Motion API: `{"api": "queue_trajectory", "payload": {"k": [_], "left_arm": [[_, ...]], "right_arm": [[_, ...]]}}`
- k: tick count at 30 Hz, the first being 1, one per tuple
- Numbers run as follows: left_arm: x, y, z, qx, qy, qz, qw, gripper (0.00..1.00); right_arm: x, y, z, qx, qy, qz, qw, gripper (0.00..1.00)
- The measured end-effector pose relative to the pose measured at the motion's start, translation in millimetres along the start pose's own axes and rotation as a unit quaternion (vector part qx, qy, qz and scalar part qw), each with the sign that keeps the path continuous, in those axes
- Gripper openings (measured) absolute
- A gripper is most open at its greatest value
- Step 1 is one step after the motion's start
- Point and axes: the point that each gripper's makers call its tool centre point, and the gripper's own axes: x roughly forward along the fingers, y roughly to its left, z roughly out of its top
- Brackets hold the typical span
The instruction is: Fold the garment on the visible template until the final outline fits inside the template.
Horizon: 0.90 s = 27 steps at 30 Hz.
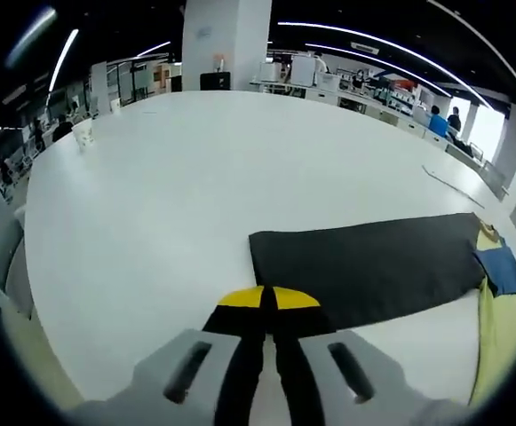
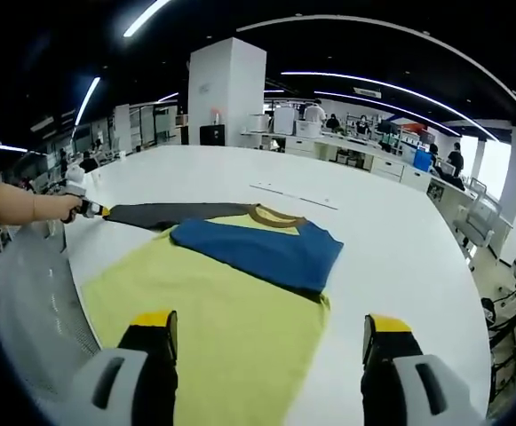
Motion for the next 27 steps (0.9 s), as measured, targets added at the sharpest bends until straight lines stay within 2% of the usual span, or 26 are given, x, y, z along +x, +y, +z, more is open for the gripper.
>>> {"api": "queue_trajectory", "payload": {"k": [2, 3, 4, 5, 8, 13, 14, 15, 17, 19, 27], "left_arm": [[1.2, -0.3, 2.0, -0.004, -0.007, 0.004, 1.0, 0.15], [3.2, -1.7, 0.1, -0.005, -0.006, 0.004, 1.0, 0.18], [4.0, 0.5, 5.9, 0.014, -0.023, 0.011, 0.9996, 0.17], [3.0, 2.6, 1.9, 0.028, -0.01, 0.021, 0.9993, 0.16], [2.4, -0.8, -1.5, -0.007, 0.0, 0.025, 0.9997, 0.15], [2.1, -3.2, -2.8, -0.008, 0.012, 0.035, 0.9993, 0.11], [2.1, -1.1, -3.1, -0.033, 0.012, 0.044, 0.9984, 0.11], [2.1, 0.1, -3.2, -0.041, 0.013, 0.046, 0.998, 0.09], [1.6, -1.4, -3.9, -0.071, 0.015, 0.041, 0.9965, 0.05], [3.2, -4.0, -4.0, -0.06, 0.019, 0.03, 0.9976, 0.01], [0.2, -12.3, -6.1, -0.064, 0.021, 0.02, 0.9975, 0.01]], "right_arm": [[0.3, 0.2, 1.0, 0.0, -0.001, 0.0, 1.0, 0.86], [0.3, -0.1, 1.2, 0.0, -0.001, -0.001, 1.0, 0.86], [0.2, 0.0, 1.4, -0.001, -0.001, -0.001, 1.0, 0.86], [0.0, -0.1, 1.8, 0.0, -0.002, -0.001, 1.0, 0.86], [-1.3, -1.1, 2.8, 0.003, -0.006, -0.004, 1.0, 0.86], [-4.0, -3.3, 1.0, 0.005, -0.004, -0.01, 0.9999, 0.86], [-4.6, -3.5, 0.0, 0.004, -0.003, -0.011, 0.9999, 0.86], [-4.9, -3.5, -0.4, 0.004, -0.002, -0.012, 0.9999, 0.86], [-5.6, -4.3, -2.7, 0.001, 0.002, -0.014, 0.9999, 0.86], [-7.2, -5.0, -4.9, -0.001, 0.006, -0.017, 0.9998, 0.86], [-11.4, -6.6, -2.1, 0.01, -0.003, -0.02, 0.9997, 0.86]]}}
